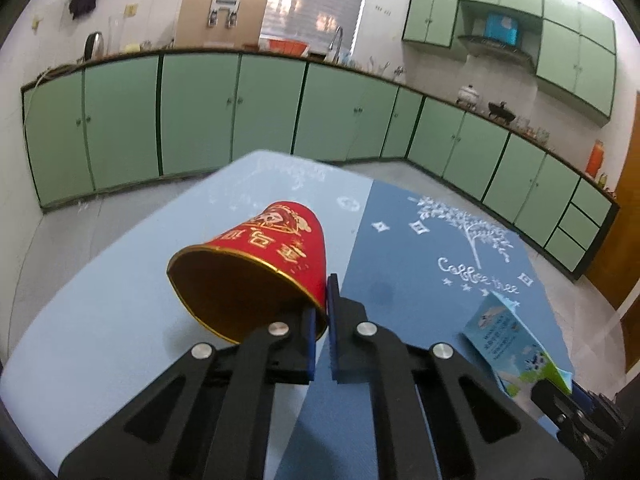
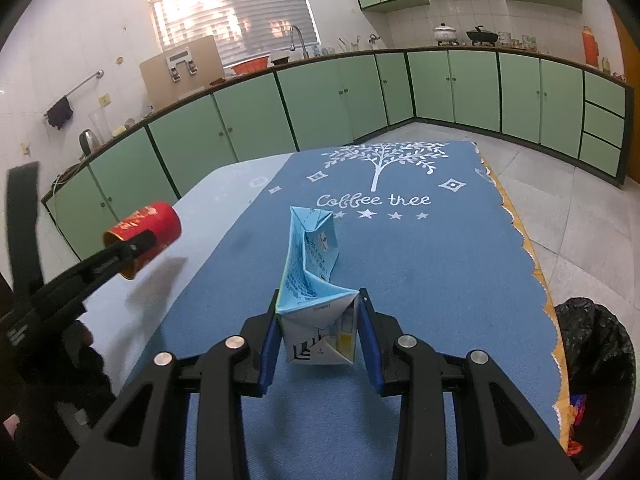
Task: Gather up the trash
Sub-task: 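Carry the milk carton and red cup over the bin and open both tools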
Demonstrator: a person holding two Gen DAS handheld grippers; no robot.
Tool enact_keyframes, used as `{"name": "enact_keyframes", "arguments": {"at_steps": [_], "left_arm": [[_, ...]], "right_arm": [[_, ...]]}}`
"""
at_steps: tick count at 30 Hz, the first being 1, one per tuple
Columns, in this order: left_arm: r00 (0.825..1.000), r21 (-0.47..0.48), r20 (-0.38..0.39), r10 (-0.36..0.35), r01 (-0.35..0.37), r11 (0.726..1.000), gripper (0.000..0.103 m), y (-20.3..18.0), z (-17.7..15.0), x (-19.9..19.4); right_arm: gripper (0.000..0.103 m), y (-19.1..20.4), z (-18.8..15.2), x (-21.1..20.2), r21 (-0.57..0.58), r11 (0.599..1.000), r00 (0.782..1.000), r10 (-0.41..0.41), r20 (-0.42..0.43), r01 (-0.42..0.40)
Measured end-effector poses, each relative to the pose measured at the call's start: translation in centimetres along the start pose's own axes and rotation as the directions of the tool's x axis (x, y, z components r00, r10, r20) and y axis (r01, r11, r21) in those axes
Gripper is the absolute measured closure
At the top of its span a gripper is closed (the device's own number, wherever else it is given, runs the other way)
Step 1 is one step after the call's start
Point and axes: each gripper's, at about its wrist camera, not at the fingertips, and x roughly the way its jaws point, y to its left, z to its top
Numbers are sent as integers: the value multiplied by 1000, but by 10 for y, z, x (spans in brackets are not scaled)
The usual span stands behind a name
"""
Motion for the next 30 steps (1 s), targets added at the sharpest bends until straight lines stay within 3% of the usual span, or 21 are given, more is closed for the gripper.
{"name": "enact_keyframes", "arguments": {"at_steps": [7,11,20,30], "left_arm": [[999,12,-37,-31,31,999,99,-2,-14,-21],[998,26,-43,-48,50,998,99,-9,-19,-28],[995,68,-22,-94,96,993,100,-36,-19,-45],[980,149,-34,-197,200,968,100,-100,-39,-66]], "right_arm": [[64,-6,-3,14,15,1000,996,-6,-85,7],[69,-13,-4,17,45,999,994,6,-110,-1],[70,-24,-1,-18,47,999,999,30,-39,-28],[70,-68,-13,-81,82,996,999,-32,15,31]]}}
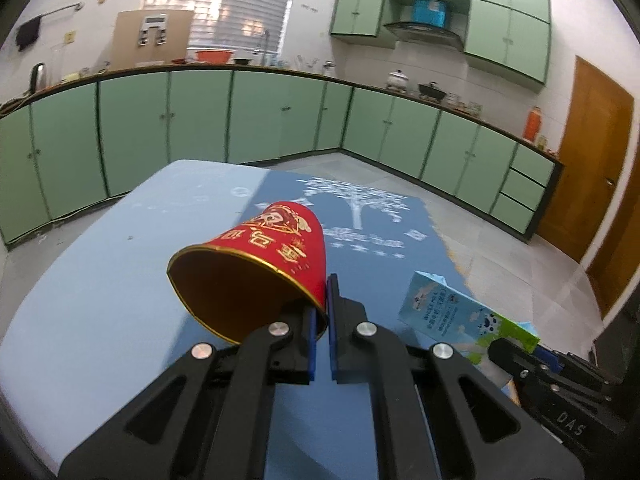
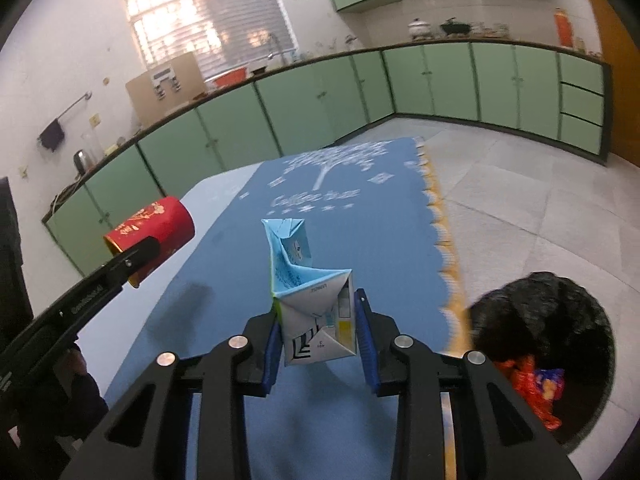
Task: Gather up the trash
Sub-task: 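Carry the milk carton and red cup over the bin and open both tools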
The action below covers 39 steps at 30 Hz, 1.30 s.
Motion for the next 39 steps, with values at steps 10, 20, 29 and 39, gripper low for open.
{"name": "enact_keyframes", "arguments": {"at_steps": [10,20,29,39], "left_arm": [[975,113,-34,-221,224,968,100,-129,-19,5],[907,176,-210,-365,403,898,99,-263,-68,62],[872,180,-344,-347,424,888,88,-299,-94,125],[876,167,-312,-367,431,887,81,-293,-78,119]], "right_arm": [[70,-119,2,-77,141,963,965,-243,96,229],[70,-235,-13,-82,240,882,910,-415,-6,404],[66,-283,-28,-48,297,857,906,-413,-97,422],[65,-288,-29,-73,325,849,902,-430,-38,418]]}}
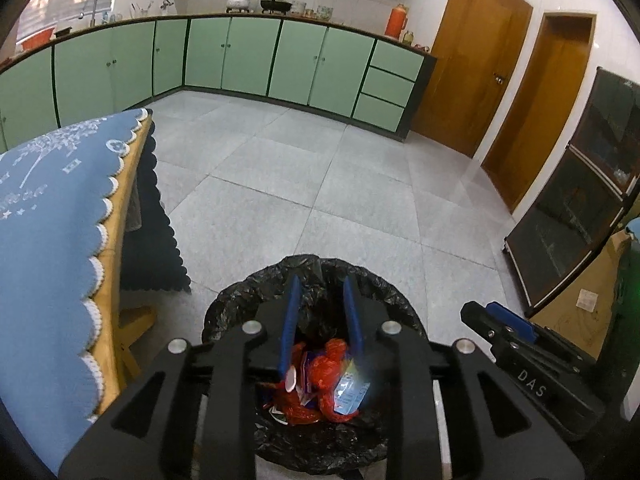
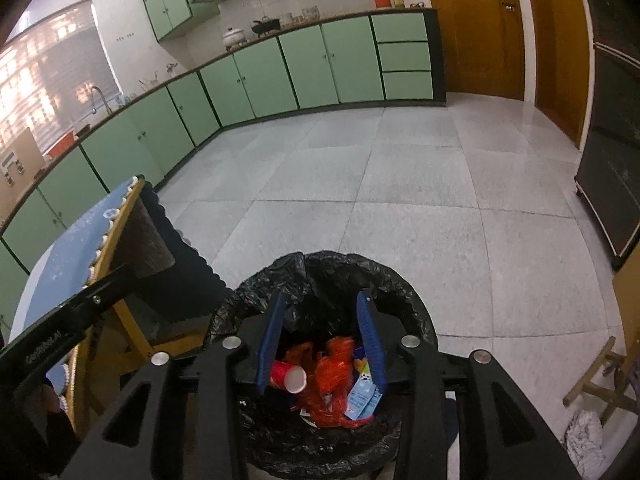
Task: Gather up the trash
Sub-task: 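Carry the milk carton and red cup over the bin and open both tools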
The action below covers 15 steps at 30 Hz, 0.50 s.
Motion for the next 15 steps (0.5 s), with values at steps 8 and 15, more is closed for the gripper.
{"name": "enact_keyframes", "arguments": {"at_steps": [8,15], "left_arm": [[991,2,131,37,-38,999,65,3,3,-71],[970,-13,219,110,-110,994,42,14,-7,-132]], "right_arm": [[36,21,7,-45,-39,999,996,9,92,-5],[20,38,5,-87,-69,997,989,25,149,-15]]}}
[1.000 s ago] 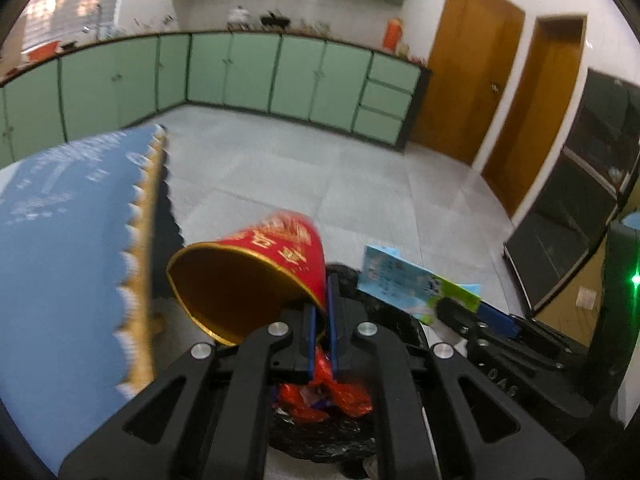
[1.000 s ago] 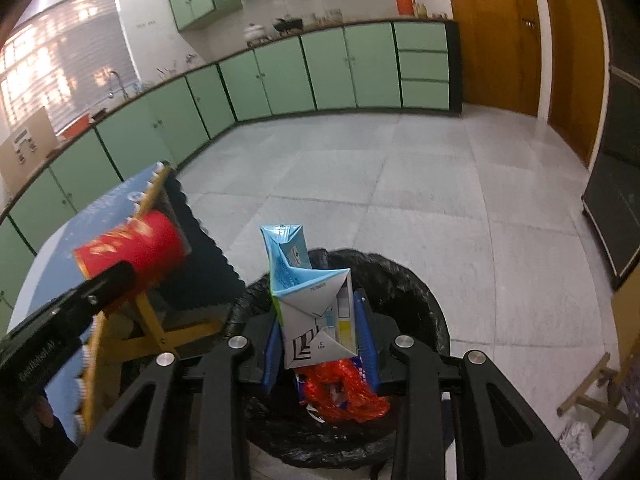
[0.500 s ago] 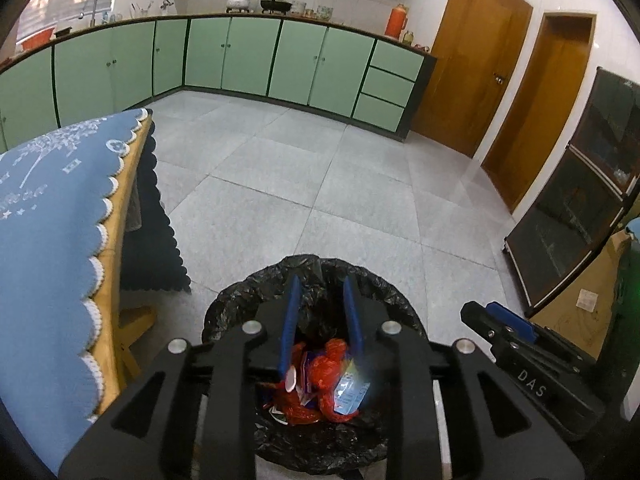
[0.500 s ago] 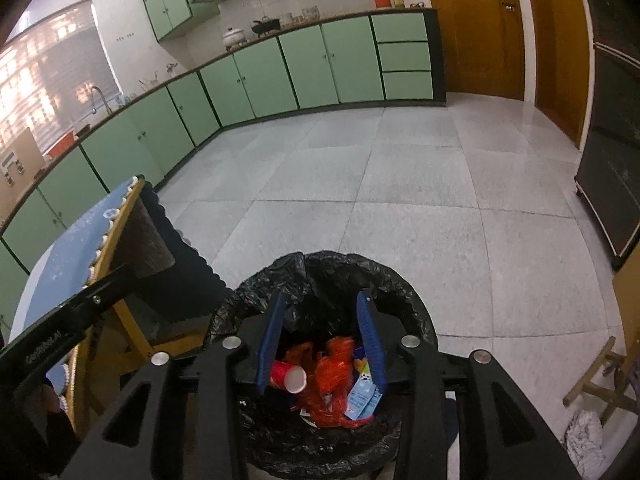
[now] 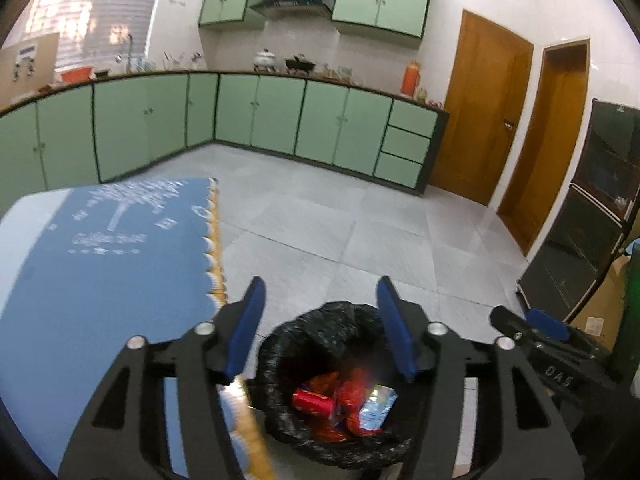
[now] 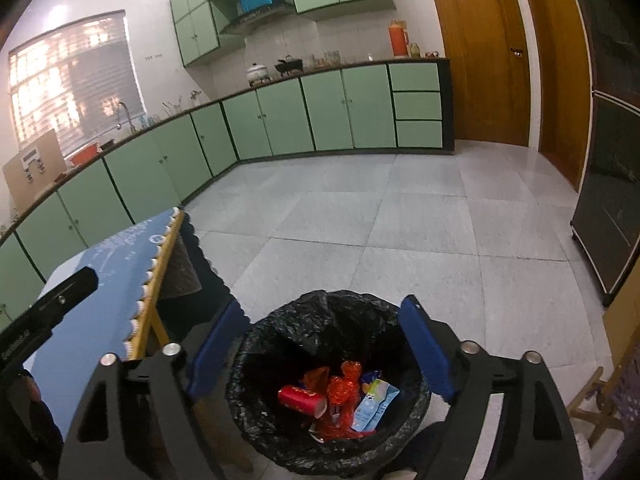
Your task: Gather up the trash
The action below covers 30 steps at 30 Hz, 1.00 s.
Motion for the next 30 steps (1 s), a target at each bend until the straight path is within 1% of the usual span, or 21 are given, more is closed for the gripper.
{"name": "enact_keyframes", "arguments": {"at_steps": [2,5,6,8,11,19,23,30], "left_arm": [[1000,5,16,27,-27,1000,36,4,1,-15],[998,19,37,56,-57,998,30,9,1,-38],[997,22,44,64,-65,998,29,11,0,-45],[995,20,54,79,-80,997,22,13,1,-57],[993,19,72,93,-95,995,18,16,-2,-75],[987,6,100,128,-129,992,14,23,-15,-117],[984,-9,106,142,-141,990,14,28,-23,-129],[977,-1,137,165,-166,986,14,29,-35,-150]], "right_arm": [[15,5,-1,-11,-12,1000,1000,9,9,-8],[8,12,-2,-25,-25,999,999,26,18,-26],[7,14,-2,-29,-27,999,999,35,20,-35],[6,19,-4,-38,-34,998,998,55,23,-54],[6,26,-6,-51,-47,996,997,75,27,-73],[6,45,-14,-79,-88,990,993,114,37,-110],[6,51,-18,-89,-99,987,990,134,40,-130],[6,63,-30,-104,-134,978,985,167,40,-160]]}}
